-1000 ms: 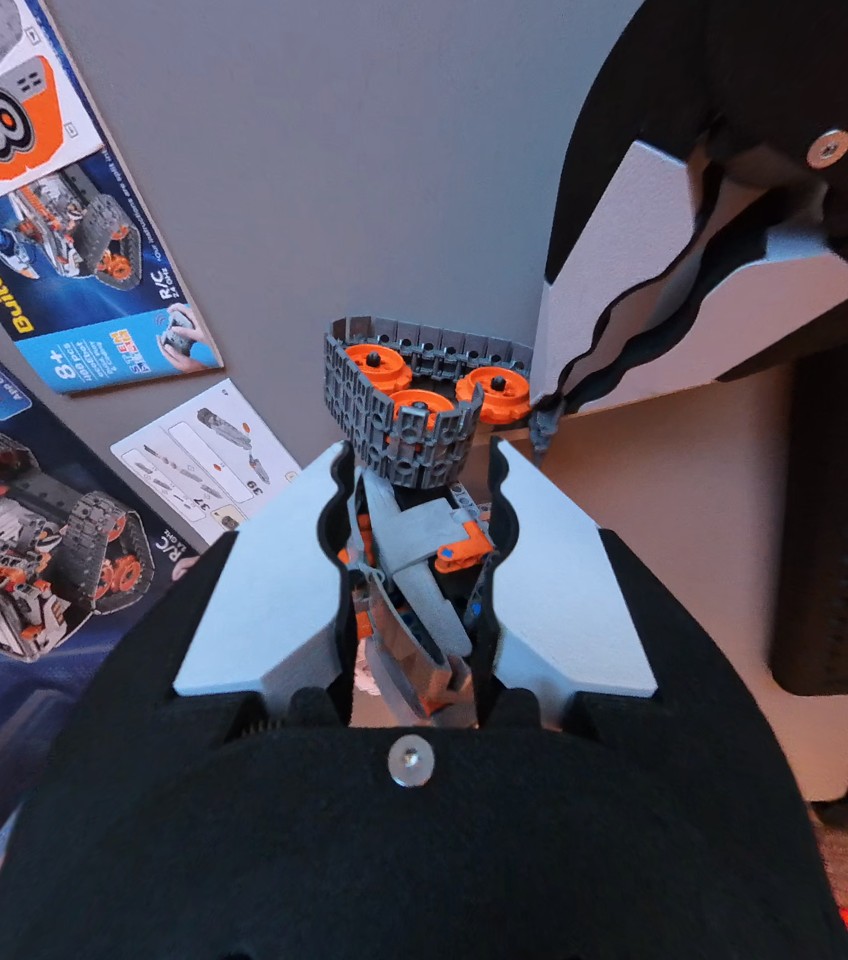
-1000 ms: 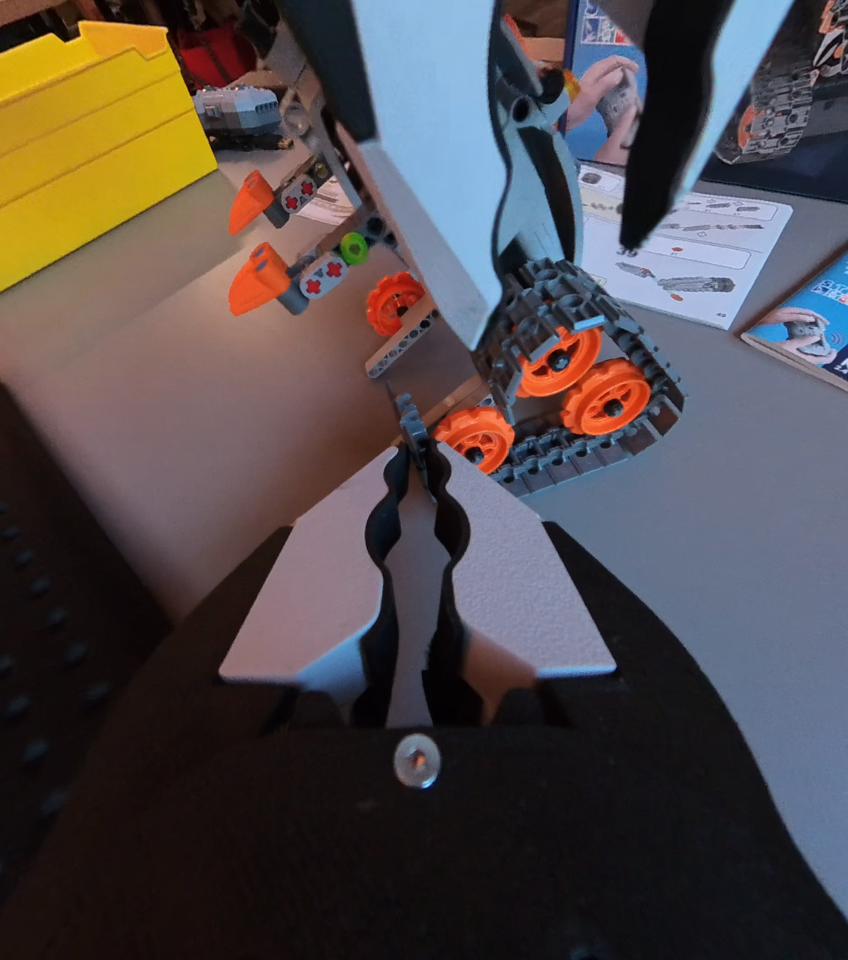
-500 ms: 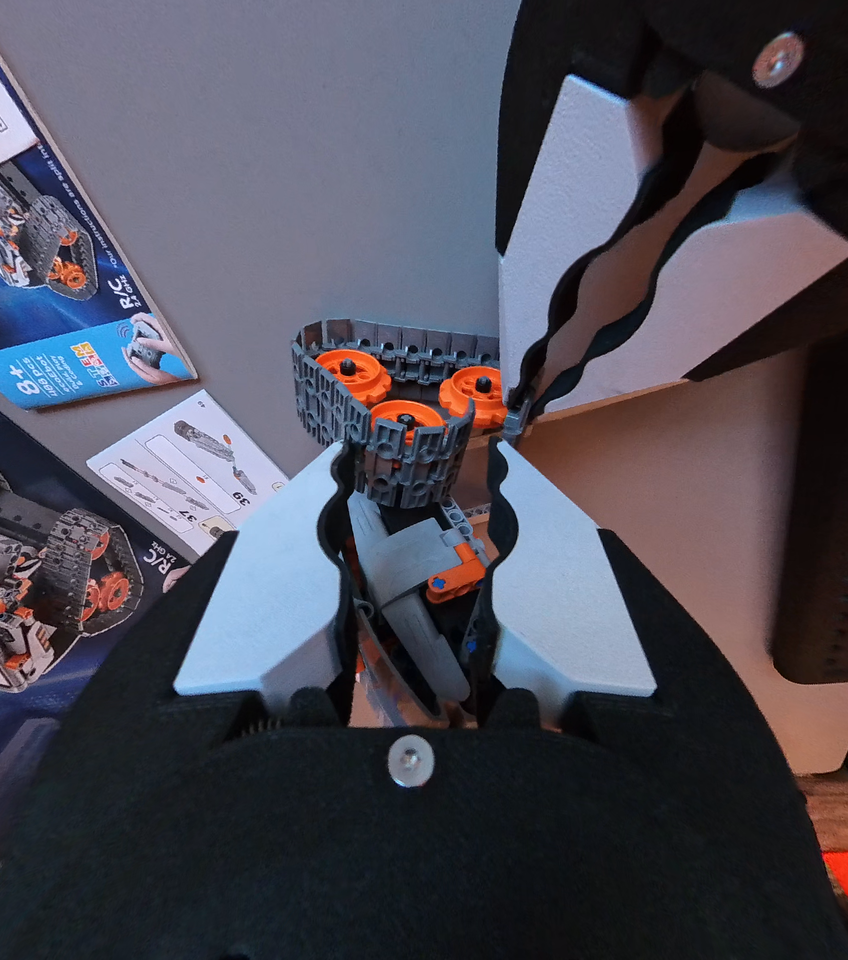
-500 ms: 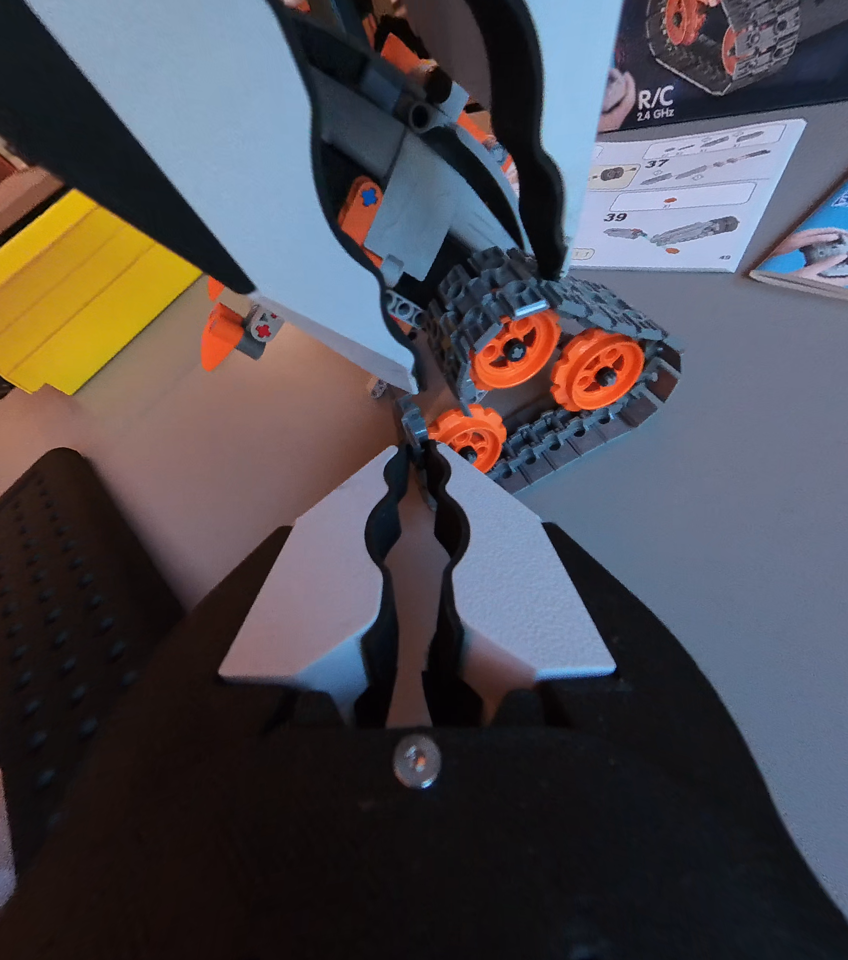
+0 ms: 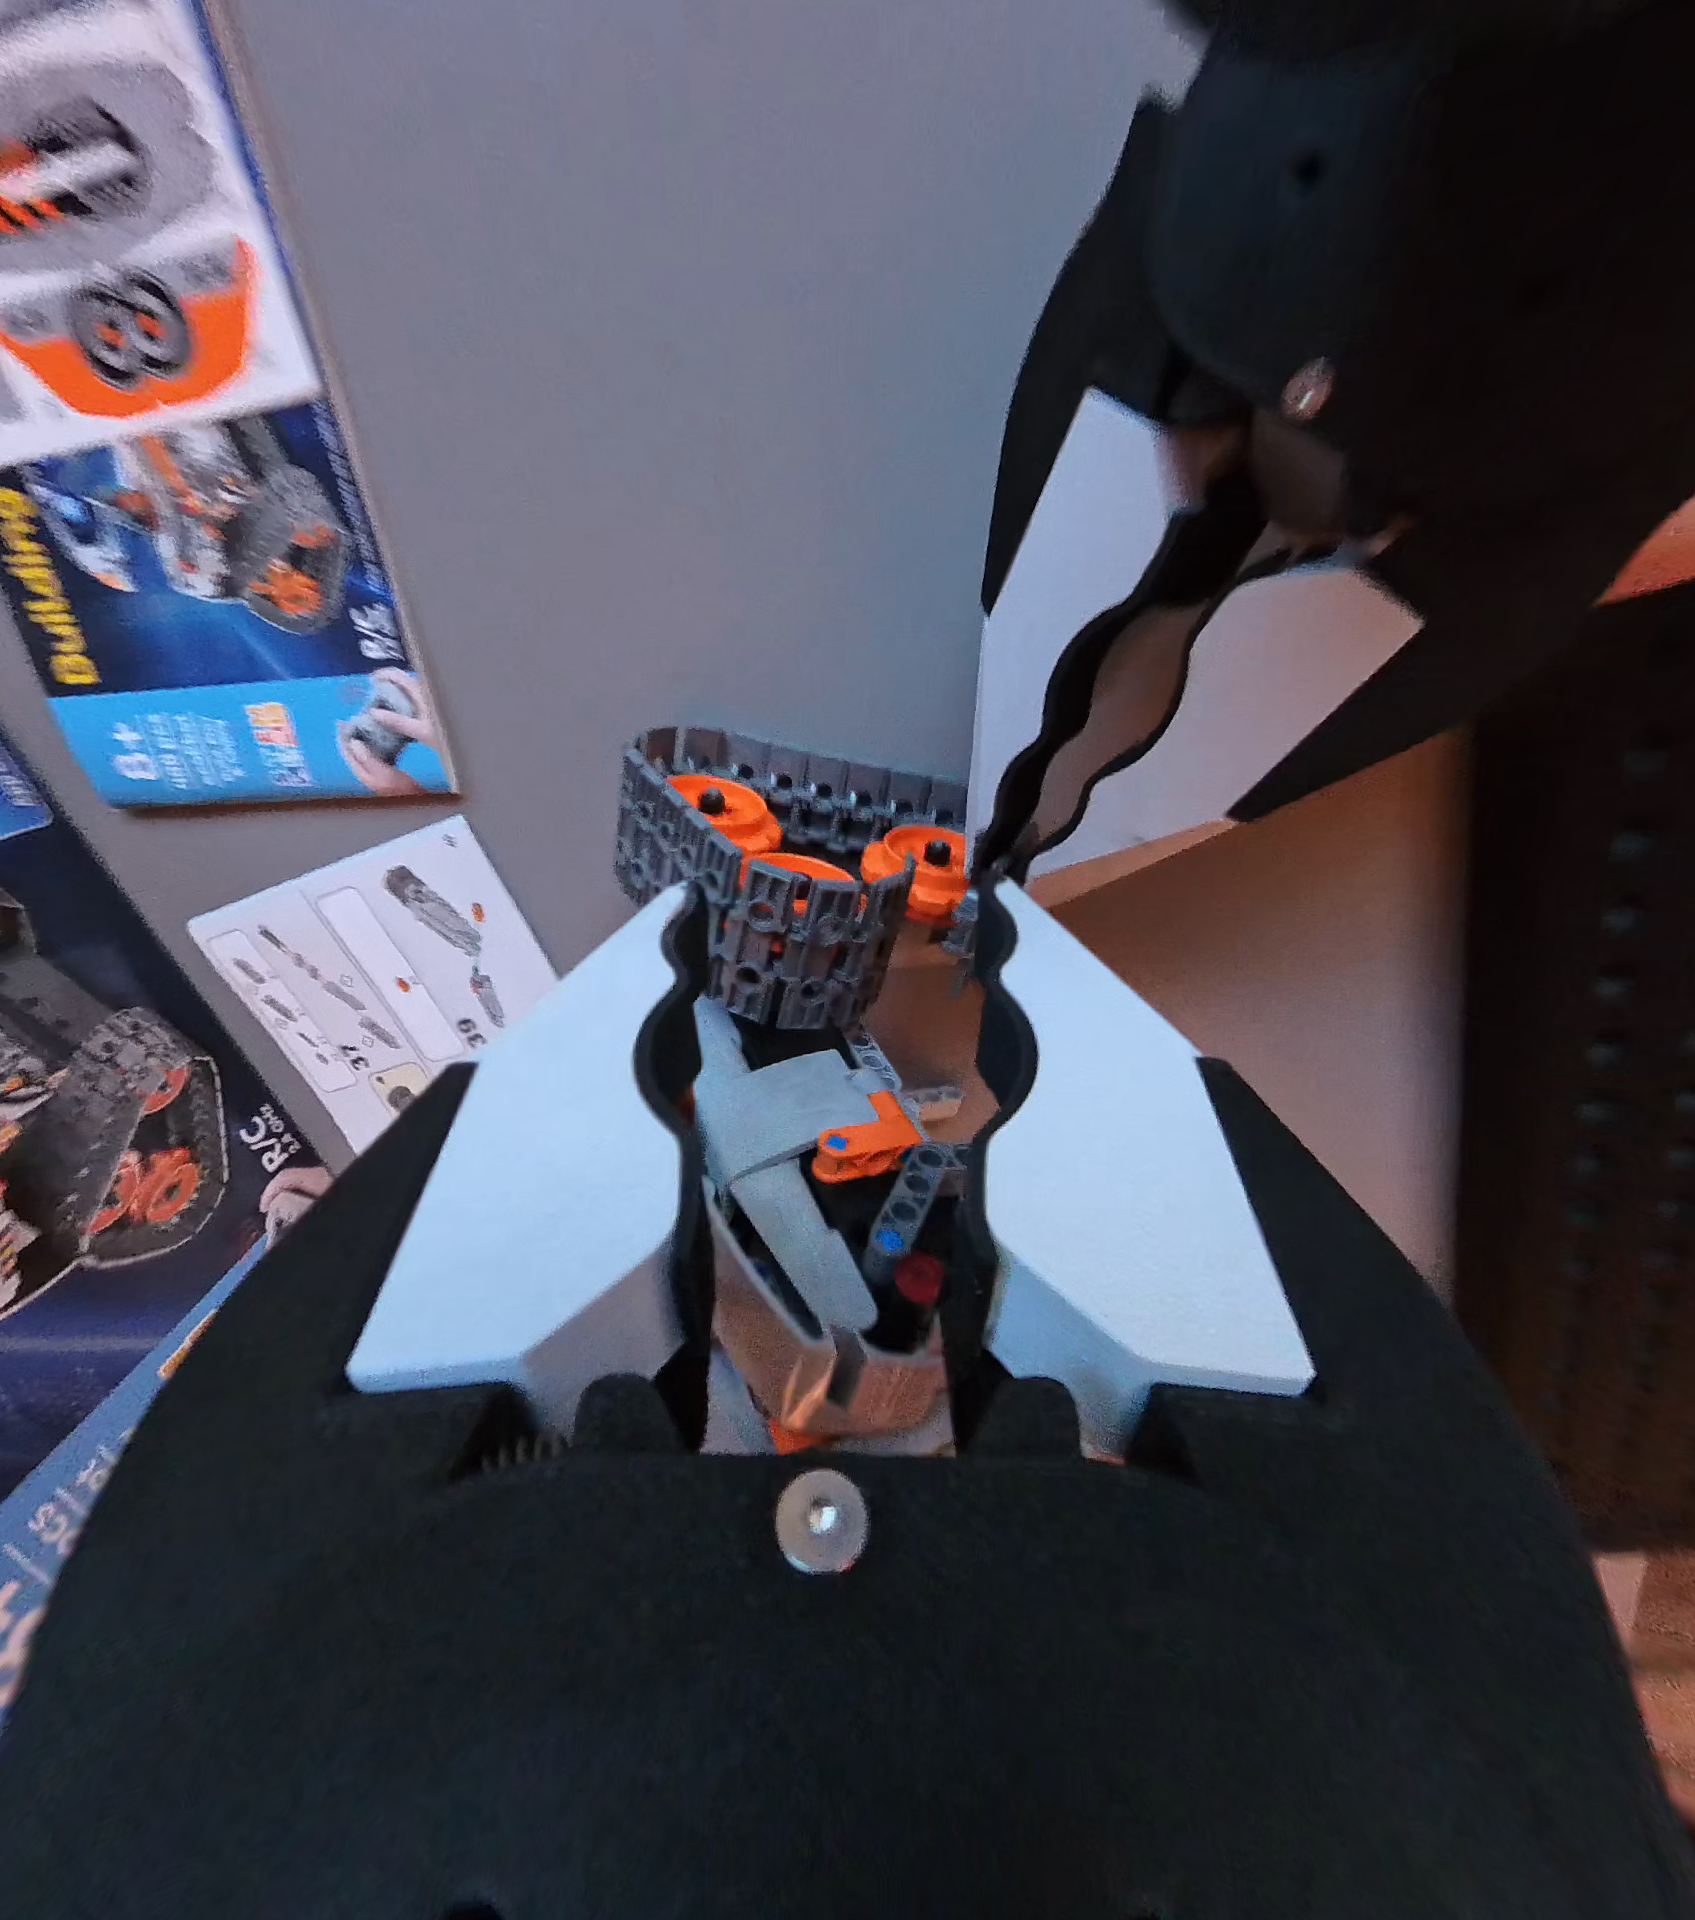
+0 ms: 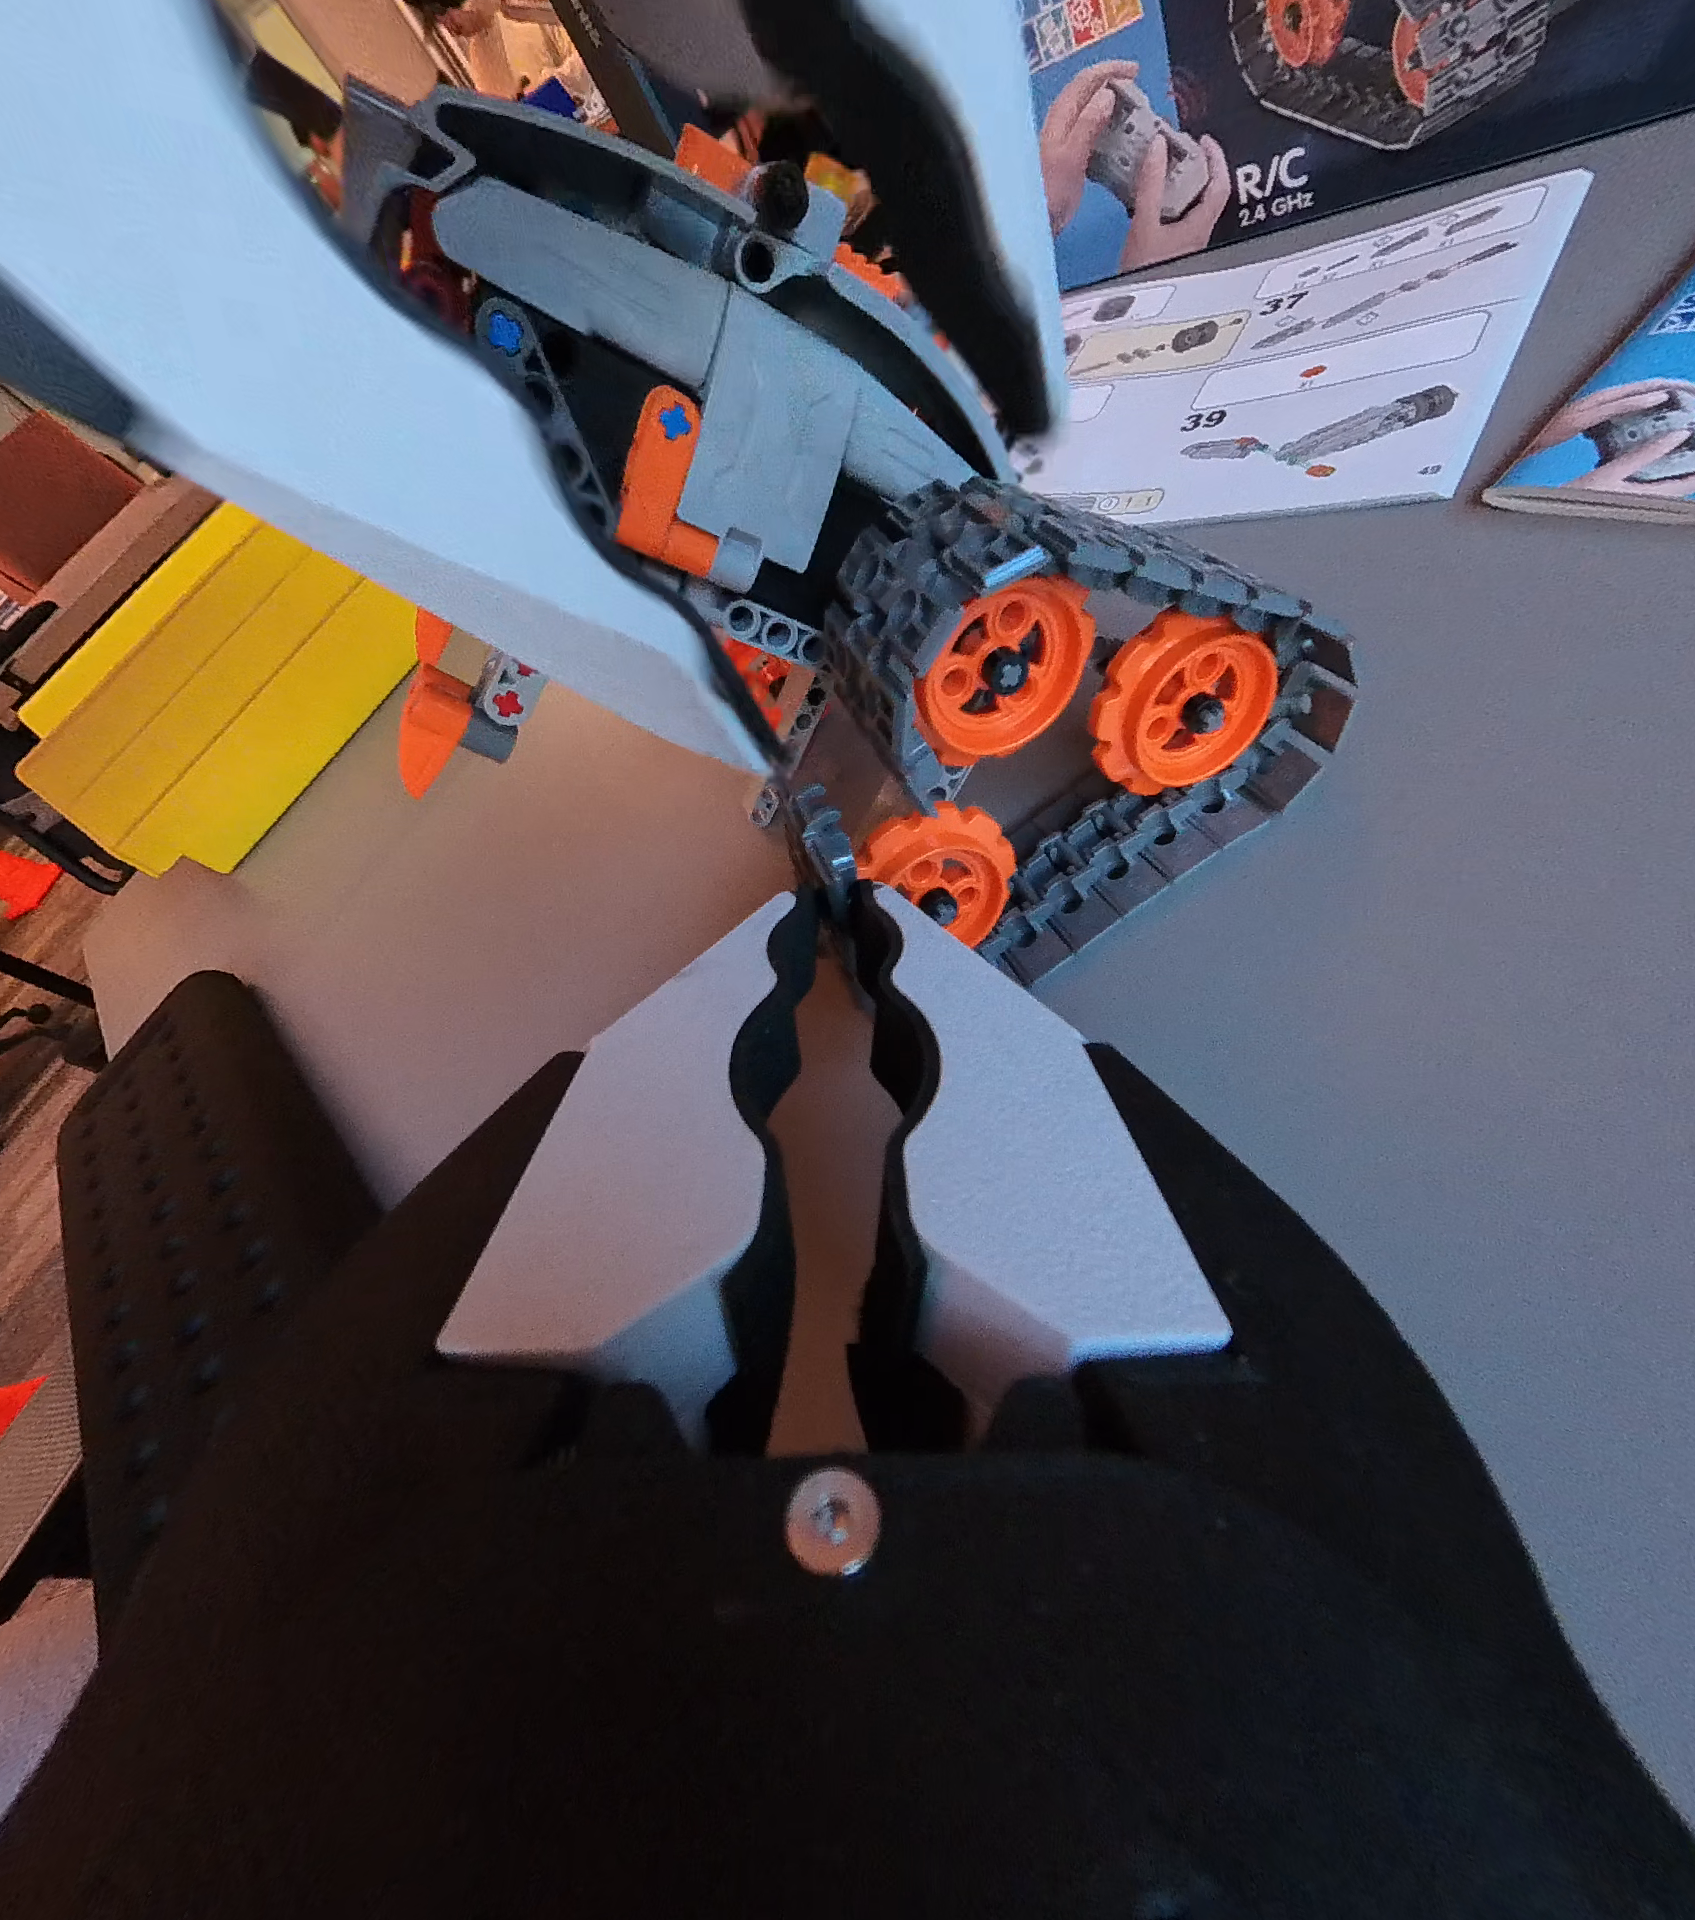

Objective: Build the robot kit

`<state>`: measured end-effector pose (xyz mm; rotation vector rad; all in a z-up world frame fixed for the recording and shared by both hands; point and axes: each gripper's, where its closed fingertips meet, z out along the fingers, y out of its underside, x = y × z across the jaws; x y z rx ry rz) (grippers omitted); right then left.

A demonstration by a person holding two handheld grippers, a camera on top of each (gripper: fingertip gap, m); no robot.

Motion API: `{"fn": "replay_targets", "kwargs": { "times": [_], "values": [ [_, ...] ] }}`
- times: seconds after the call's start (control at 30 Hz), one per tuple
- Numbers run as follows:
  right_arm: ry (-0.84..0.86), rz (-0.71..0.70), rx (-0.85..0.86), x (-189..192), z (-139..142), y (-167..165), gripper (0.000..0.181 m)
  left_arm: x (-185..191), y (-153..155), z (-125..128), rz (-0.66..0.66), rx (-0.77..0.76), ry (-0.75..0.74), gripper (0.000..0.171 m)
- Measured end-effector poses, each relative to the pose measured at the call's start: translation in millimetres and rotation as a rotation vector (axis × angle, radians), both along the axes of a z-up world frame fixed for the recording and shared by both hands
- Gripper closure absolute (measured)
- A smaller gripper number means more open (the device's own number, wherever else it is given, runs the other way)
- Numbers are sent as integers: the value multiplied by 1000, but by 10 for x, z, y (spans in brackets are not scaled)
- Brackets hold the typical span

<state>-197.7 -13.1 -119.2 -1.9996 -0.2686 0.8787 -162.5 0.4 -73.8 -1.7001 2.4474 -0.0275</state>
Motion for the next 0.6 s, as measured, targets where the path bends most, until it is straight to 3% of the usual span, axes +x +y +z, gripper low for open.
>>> {"fn": "replay_targets", "kwargs": {
  "times": [0.13,0.2,0.3,0.4,0.47,0.6],
  "values": [
    [11,-2,-3,8,5,9,177,91,-175,539,72,-15,-305,122],
    [25,-3,-9,14,8,15,177,-45,-225,804,165,26,-487,124],
    [61,-9,-23,28,13,27,177,-412,-518,910,307,28,-728,130],
    [78,-10,-32,31,12,32,177,-698,-1029,588,420,-79,-864,134],
    [72,-11,-28,30,12,32,177,-775,-1173,241,524,-78,-898,134],
    [71,-16,-26,38,13,39,177,-855,-776,-260,720,196,-849,124]
  ]
}}
